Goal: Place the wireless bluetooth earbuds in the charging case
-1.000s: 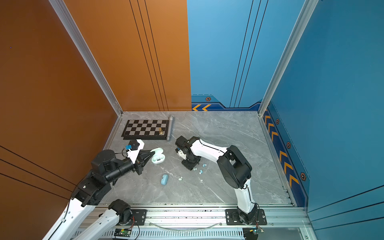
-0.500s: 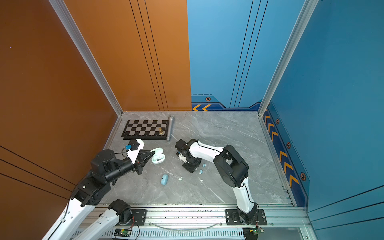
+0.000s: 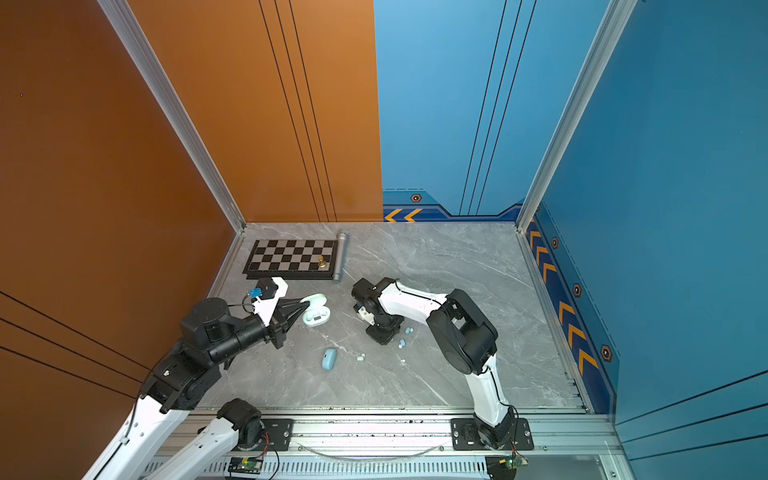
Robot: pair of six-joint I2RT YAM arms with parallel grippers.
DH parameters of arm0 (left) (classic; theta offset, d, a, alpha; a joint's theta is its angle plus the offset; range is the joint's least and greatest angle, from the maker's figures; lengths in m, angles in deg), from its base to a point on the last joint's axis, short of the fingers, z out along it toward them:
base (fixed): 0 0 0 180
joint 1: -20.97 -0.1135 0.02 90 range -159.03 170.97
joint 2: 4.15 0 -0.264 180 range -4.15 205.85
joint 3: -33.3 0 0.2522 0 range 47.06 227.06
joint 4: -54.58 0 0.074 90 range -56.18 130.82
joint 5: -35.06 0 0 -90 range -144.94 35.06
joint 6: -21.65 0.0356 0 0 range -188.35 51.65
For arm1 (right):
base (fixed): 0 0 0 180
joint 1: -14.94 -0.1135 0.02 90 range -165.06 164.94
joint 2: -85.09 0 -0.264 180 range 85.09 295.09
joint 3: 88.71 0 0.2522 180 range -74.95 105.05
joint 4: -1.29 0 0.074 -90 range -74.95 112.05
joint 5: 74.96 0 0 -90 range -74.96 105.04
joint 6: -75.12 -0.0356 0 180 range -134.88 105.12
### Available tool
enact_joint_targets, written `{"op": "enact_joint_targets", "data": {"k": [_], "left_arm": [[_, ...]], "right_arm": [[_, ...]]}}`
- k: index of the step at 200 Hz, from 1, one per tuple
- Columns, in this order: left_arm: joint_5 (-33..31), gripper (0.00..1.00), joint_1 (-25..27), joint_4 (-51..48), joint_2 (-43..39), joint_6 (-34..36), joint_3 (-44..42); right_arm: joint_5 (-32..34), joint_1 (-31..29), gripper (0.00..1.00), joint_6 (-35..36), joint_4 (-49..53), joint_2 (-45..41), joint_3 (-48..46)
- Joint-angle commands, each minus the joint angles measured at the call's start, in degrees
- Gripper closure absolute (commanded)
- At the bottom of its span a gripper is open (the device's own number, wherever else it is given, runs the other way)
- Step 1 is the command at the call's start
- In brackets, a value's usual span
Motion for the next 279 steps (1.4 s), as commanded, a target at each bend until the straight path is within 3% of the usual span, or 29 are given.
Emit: {"op": "enact_joint_targets", "data": {"k": [1, 35, 106, 158, 205, 279], "left_arm": [[1.05, 1.00, 0.64, 0.06, 0.57, 0.49, 1.27], [0.60, 1.00, 2.30, 3.39, 2.82, 1.20, -0.10], [-0.52, 1.00, 6.22, 24.94, 12.25, 1.04, -4.56], [1.96, 1.00, 6.45, 32.02, 20.24, 0.91, -3.64], [5.25, 1.00, 6.10, 32.95, 25.49, 0.13, -0.78], [6.55, 1.00, 6.06, 32.84, 26.27, -1.73, 1.50]], "right_arm": [[-2.13, 1.05, 0.83, -1.77, 1.56, -1.68, -0.75], [-9.50, 4.97, 0.83, -6.28, 0.23, -6.44, 1.12], [-33.52, 18.92, 0.83, -17.18, -4.53, -22.68, -0.06], [-49.52, 24.43, 0.82, -31.29, -18.81, -33.69, -6.25], [-56.67, 24.38, 0.82, -39.50, -28.37, -37.64, -8.90], [-58.71, 20.58, 0.81, -39.41, -30.21, -37.52, -8.34]]}}
